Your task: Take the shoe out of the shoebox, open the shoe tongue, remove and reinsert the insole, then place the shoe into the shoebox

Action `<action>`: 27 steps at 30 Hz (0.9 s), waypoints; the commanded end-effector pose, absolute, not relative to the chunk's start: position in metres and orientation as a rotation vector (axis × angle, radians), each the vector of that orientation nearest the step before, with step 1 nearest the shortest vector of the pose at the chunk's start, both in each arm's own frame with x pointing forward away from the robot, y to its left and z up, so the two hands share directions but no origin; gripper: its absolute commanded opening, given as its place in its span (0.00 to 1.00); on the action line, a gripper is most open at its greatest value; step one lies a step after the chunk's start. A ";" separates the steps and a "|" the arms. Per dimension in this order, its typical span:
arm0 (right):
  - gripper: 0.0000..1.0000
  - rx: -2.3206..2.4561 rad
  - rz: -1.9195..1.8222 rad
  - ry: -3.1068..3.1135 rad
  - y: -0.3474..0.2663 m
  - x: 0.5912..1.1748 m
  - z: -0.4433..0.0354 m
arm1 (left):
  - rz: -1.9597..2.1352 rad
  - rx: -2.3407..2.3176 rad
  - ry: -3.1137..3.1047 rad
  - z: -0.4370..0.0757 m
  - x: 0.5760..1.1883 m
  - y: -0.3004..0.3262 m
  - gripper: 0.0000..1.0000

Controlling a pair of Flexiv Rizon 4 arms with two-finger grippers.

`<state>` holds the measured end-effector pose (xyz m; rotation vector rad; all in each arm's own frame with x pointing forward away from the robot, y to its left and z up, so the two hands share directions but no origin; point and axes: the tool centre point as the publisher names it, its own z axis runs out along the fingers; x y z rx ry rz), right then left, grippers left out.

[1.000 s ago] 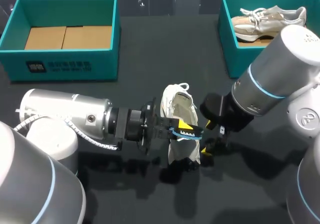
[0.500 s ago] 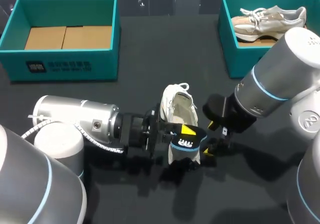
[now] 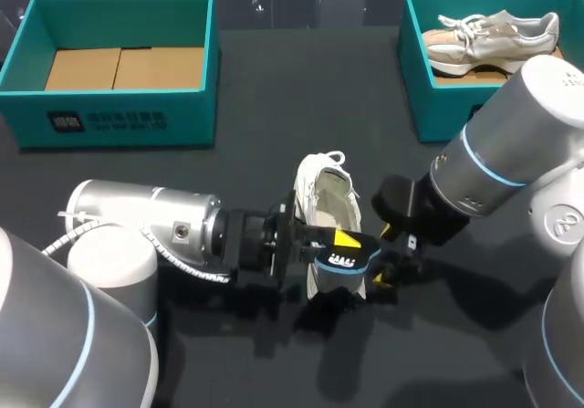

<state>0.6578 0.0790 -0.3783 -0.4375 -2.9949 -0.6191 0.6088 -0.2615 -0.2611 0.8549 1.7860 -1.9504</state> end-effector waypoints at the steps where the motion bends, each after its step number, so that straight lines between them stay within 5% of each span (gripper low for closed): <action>1: 1.00 -0.415 -0.652 -3.009 0.083 0.658 -0.381 | -1.950 0.856 1.784 -0.262 0.606 -0.258 0.00; 27: 1.00 -0.302 -0.707 -3.056 0.091 0.671 -0.375 | -1.968 0.865 1.787 -0.261 0.605 -0.253 0.00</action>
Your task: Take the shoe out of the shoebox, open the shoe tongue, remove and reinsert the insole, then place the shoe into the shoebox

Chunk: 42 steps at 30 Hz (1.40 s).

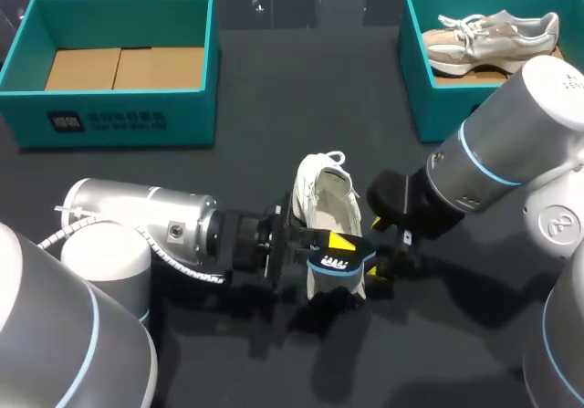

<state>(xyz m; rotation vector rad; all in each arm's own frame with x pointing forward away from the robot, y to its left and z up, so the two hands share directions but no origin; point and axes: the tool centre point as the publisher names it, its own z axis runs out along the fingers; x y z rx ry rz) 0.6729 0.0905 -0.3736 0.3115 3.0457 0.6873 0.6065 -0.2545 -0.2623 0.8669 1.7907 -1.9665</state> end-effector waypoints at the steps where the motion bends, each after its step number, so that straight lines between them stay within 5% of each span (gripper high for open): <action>1: 1.00 0.300 0.702 3.037 0.091 0.671 -0.375 | -1.970 0.866 1.785 -0.260 0.605 -0.253 0.00; 42: 1.00 0.300 0.702 3.037 0.091 0.671 -0.375 | -1.921 0.717 1.769 -0.269 0.615 -0.261 0.00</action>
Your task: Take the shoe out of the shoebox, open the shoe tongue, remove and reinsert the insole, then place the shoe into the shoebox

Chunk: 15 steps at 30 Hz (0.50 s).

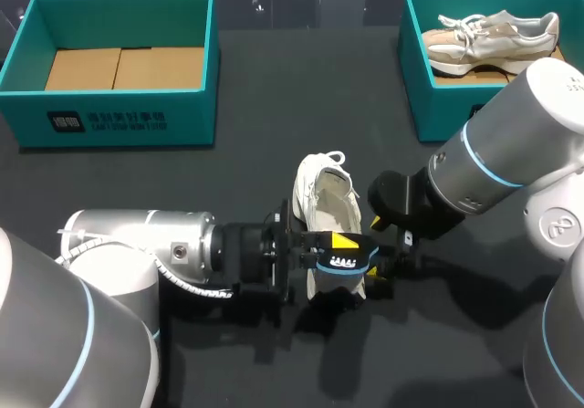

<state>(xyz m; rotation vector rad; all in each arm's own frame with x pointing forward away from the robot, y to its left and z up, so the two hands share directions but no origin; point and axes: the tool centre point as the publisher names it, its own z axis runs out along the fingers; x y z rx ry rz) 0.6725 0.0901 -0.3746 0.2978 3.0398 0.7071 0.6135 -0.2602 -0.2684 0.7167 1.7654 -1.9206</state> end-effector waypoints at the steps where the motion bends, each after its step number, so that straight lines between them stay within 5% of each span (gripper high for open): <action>1: 1.00 0.300 0.702 3.037 0.091 0.671 -0.375 | -1.922 0.715 1.771 -0.269 0.616 -0.261 0.00; 15: 1.00 0.300 0.702 3.037 0.091 0.671 -0.375 | -1.922 0.691 1.803 -0.282 0.624 -0.263 0.00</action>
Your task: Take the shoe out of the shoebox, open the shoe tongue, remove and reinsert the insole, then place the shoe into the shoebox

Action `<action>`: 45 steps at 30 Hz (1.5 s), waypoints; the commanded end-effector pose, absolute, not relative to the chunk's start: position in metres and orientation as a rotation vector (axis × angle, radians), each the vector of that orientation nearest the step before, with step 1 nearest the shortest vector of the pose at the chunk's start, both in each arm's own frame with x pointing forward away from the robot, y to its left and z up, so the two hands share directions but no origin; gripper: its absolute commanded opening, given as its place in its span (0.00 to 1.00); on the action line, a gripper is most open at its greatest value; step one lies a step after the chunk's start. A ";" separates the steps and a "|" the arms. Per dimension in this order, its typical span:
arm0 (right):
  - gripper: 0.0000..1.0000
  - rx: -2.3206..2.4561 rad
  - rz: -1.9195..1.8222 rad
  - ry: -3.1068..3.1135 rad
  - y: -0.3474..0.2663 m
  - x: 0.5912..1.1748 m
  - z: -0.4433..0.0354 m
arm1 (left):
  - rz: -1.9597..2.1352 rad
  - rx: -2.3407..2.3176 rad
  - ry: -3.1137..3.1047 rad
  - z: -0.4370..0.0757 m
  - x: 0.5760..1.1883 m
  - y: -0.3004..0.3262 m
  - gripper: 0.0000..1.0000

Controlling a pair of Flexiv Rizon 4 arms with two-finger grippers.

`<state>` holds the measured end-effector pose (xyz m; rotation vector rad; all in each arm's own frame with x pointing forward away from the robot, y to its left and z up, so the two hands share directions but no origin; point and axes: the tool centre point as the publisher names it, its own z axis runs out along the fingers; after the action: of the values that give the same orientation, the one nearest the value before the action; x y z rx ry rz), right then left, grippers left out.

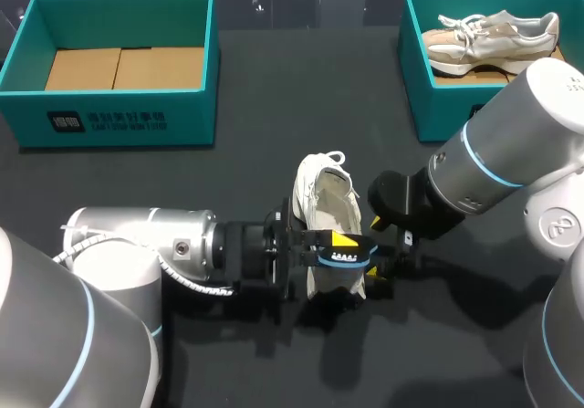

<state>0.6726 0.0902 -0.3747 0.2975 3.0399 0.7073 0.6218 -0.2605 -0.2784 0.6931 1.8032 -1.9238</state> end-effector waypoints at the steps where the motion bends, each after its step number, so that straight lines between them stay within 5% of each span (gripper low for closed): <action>1: 1.00 0.300 0.702 3.037 0.091 0.671 -0.375 | -1.921 0.689 1.804 -0.282 0.625 -0.263 0.00; 45: 1.00 0.300 0.702 3.037 0.091 0.671 -0.375 | -1.806 0.629 1.898 -0.319 0.666 -0.261 0.00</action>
<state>0.6728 0.0904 -0.3750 0.2973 3.0402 0.7077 0.6650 -0.2572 -0.3159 0.6305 1.8925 -1.8111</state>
